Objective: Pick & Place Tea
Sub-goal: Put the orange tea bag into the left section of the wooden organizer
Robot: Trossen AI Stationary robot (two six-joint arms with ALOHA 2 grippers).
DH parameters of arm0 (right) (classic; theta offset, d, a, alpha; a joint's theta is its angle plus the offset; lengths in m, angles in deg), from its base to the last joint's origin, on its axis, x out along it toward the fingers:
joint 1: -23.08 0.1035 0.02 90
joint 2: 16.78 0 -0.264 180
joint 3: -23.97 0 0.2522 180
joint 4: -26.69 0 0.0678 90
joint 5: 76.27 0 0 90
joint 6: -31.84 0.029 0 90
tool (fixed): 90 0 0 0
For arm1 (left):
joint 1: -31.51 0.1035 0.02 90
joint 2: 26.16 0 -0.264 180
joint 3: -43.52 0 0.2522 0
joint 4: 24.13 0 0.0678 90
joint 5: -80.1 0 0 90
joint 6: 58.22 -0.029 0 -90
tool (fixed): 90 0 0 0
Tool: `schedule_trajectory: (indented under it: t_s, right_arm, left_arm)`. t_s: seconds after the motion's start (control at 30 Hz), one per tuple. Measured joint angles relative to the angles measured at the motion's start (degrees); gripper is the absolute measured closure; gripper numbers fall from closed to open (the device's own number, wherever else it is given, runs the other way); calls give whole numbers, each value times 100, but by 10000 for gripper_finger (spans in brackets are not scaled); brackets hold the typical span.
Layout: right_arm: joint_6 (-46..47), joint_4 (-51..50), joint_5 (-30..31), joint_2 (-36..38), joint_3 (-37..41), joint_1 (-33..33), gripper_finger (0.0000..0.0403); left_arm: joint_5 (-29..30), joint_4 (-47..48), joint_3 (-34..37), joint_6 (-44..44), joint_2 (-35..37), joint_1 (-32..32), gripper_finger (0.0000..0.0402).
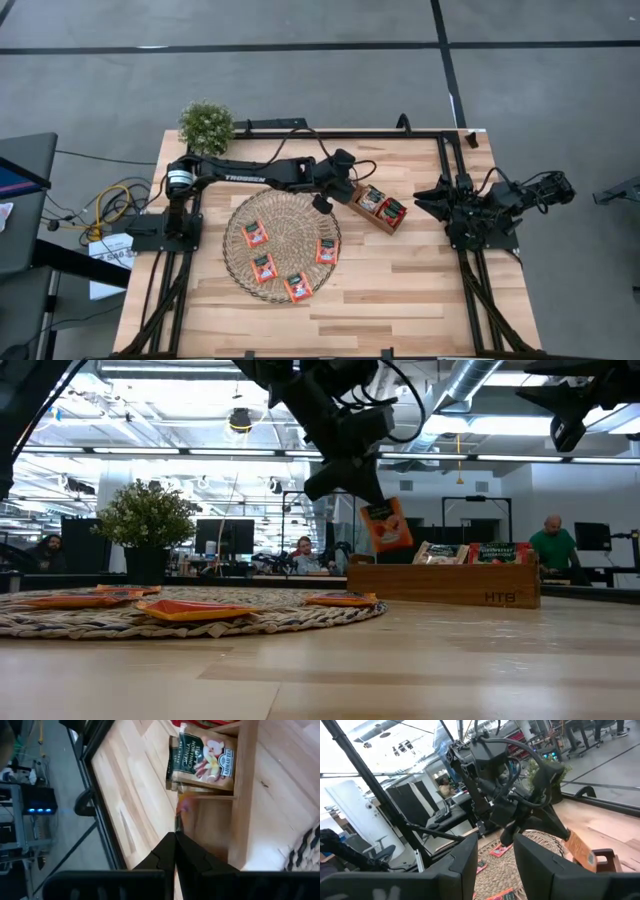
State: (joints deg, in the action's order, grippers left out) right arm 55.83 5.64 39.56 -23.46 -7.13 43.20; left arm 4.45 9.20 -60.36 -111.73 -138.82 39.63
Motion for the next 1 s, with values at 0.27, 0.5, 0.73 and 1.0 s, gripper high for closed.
schedule_trajectory:
  t_s: [0.27, 0.5, 0.73, 1.0]
  right_arm:
    - [0, 0, -6, 0, 0, -1, 285]
    - [0, -3, -15, -4, 2, -1, 285]
    - [0, -2, -15, -2, 2, -1, 285]
    - [0, 0, -17, -1, 1, -1, 285]
  left_arm:
    - [3, -72, -9, -97, -213, 0, 401]
    - [133, -68, -4, -274, -367, 11, 401]
    - [89, -10, -4, -269, -367, 43, 401]
    - [442, -114, -4, -615, -367, 128, 401]
